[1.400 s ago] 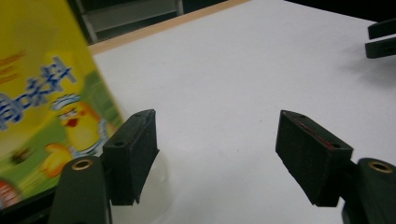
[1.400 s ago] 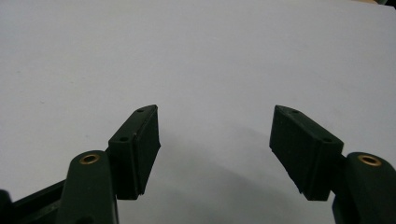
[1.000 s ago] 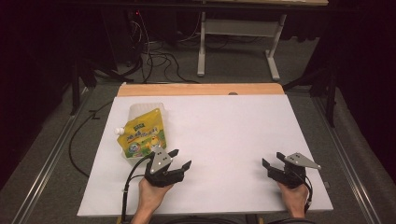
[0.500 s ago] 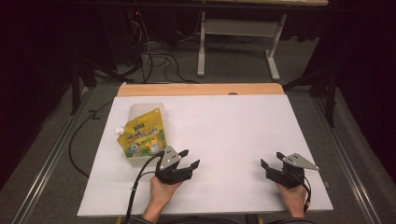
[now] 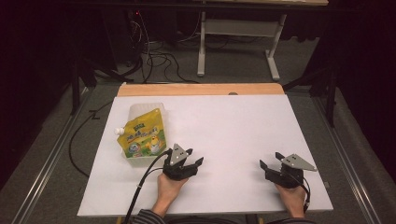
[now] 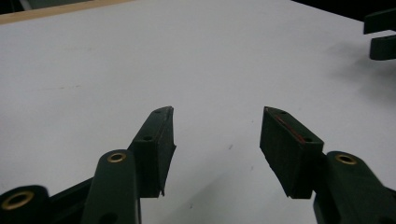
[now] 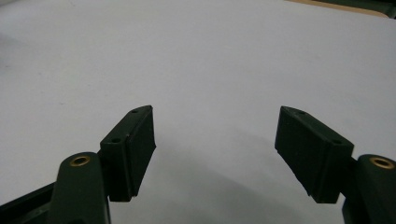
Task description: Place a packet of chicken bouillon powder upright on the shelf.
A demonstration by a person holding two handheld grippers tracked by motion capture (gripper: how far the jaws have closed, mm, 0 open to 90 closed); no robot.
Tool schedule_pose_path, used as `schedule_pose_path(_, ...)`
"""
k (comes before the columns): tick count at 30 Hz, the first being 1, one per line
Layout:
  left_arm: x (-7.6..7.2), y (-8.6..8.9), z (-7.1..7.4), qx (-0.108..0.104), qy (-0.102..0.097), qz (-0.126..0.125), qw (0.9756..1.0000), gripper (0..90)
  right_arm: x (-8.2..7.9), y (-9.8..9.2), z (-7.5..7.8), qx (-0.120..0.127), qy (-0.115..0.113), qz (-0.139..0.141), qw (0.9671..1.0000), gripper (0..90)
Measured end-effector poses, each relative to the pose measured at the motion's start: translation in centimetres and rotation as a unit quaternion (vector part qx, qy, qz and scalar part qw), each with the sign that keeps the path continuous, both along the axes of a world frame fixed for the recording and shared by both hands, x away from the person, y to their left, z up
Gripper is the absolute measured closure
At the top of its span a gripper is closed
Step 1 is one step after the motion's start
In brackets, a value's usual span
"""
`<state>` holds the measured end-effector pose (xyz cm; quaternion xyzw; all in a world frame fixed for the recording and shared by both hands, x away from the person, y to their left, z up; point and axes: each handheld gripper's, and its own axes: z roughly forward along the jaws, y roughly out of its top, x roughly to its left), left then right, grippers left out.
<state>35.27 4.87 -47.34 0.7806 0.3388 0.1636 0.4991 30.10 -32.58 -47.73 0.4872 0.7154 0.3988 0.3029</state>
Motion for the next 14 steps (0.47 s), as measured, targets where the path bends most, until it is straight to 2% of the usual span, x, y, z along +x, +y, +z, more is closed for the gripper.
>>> schedule_pose_path(5, -0.09, 0.17, -0.33, -0.006, -0.001, 0.009, 0.9999, 44.5, 0.00, -0.04, 0.02, 0.002, 0.003, -0.001, 1.0000, 29.9)
schedule_pose_path(9, -0.48, -0.22, -0.49, 0.014, -0.009, 0.006, 0.9998, 43.5, 0.10, -0.02, -0.02, 0.000, 0.005, -0.001, 1.0000, 30.1)
schedule_pose_path(14, -0.47, -0.24, -0.56, 0.014, -0.003, 0.005, 0.9999, 42.4, 0.08, -0.07, -0.01, 0.001, 0.005, -0.002, 1.0000, 30.0)
